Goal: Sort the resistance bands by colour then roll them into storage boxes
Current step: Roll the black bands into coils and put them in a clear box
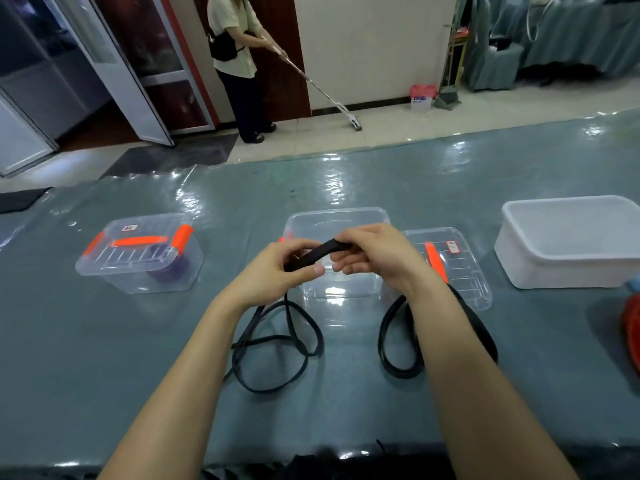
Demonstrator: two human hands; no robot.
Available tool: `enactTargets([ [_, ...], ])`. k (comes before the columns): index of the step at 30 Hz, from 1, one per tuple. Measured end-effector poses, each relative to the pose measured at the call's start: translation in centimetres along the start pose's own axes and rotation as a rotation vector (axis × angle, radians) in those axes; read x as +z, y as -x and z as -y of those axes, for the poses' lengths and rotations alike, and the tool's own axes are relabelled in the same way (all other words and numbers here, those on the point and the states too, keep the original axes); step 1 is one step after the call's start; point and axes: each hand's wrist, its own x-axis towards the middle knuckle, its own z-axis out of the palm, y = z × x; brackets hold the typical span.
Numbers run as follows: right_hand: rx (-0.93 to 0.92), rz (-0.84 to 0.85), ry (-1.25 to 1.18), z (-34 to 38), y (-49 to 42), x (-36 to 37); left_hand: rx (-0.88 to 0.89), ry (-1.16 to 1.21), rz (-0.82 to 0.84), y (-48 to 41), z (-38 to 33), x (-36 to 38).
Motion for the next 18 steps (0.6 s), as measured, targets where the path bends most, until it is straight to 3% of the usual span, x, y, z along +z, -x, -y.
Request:
enactTargets([
  [5,0.094,0.090,-0.362,-0.6,0.3,-3.1,0.050,-0.004,-0.101,-1.3,-1.8,2.1],
  [8,0.149,0.217,-0.293,-1.3,0.5,-5.2,0.077,-0.053,-0.128,-2.0,-2.3,2.7],
  [11,0.171,0.215,-0.150,-2.7,0.2,-6.6,0.096,-0.144,-0.074,-2.3,-2.4,2.5],
  [18,0.148,0.212,-0.392,-4.5,0.1,-6.5,0.051,-0.094,0.019,-1.7,-3.8,3.1],
])
